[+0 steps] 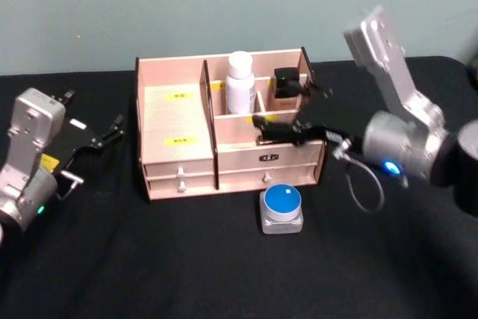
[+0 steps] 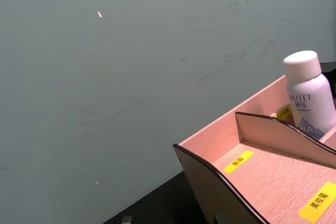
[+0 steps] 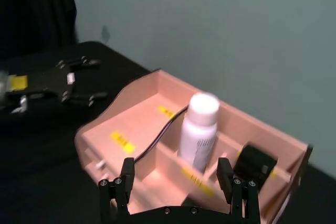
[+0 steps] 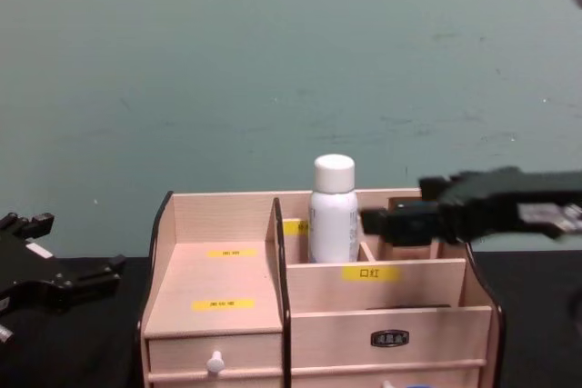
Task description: Pick up the facial cleanser and watermelon frost from the table and place them into the tiered storage box.
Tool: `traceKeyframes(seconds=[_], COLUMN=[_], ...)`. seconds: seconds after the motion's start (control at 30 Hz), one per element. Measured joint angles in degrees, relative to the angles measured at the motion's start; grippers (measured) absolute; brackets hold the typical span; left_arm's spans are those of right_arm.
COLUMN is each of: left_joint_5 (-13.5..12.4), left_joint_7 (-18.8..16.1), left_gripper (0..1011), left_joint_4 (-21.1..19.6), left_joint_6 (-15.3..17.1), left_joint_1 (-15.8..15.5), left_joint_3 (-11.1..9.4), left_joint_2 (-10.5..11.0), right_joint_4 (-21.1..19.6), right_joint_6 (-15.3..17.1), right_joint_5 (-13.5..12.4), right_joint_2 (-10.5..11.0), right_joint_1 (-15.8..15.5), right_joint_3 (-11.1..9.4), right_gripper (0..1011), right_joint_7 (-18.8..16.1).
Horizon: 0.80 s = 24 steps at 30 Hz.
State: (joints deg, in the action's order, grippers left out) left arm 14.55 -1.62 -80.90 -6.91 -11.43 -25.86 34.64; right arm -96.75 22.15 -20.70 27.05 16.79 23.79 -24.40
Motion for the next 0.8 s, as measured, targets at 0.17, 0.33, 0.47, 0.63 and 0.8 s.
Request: traceKeyframes(seconds=[0.17, 0.33, 0.47, 0.63, 0.8], left_joint_5=[0.0, 0.0, 0.0, 0.0, 0.0], left_joint_7=[0.0, 0.0, 0.0, 0.0, 0.0], left_gripper=[1010, 1010, 1009, 1010, 1010], left_joint_4=[0.0, 0.0, 0.0, 0.0, 0.0], left_joint_6=[0.0, 0.0, 0.0, 0.0, 0.0], left_joint_1=[0.0, 0.0, 0.0, 0.0, 0.0], left_joint_3=[0.0, 0.0, 0.0, 0.0, 0.0], left_joint_2=[0.0, 0.0, 0.0, 0.0, 0.0], right_joint_4=[-4.98, -7.97, -7.97, -7.49, -6.51], right_joint_6=[1.3, 2.26, 3.15, 3.41, 3.3], right_joint_5=[-2.09, -3.5, -3.88, -3.93, -3.16], right_joint_2=[3.19, 5.75, 6.71, 6.87, 6.84], right_joint_1=[-5.7, -11.29, -13.85, -14.56, -14.35], right_joint_3=[-1.44, -1.98, -1.38, -0.54, 0.55], right_gripper=[1003, 1002, 1003, 1003, 1003], right_joint_7=[0.83, 2.24, 2.91, 3.05, 3.19])
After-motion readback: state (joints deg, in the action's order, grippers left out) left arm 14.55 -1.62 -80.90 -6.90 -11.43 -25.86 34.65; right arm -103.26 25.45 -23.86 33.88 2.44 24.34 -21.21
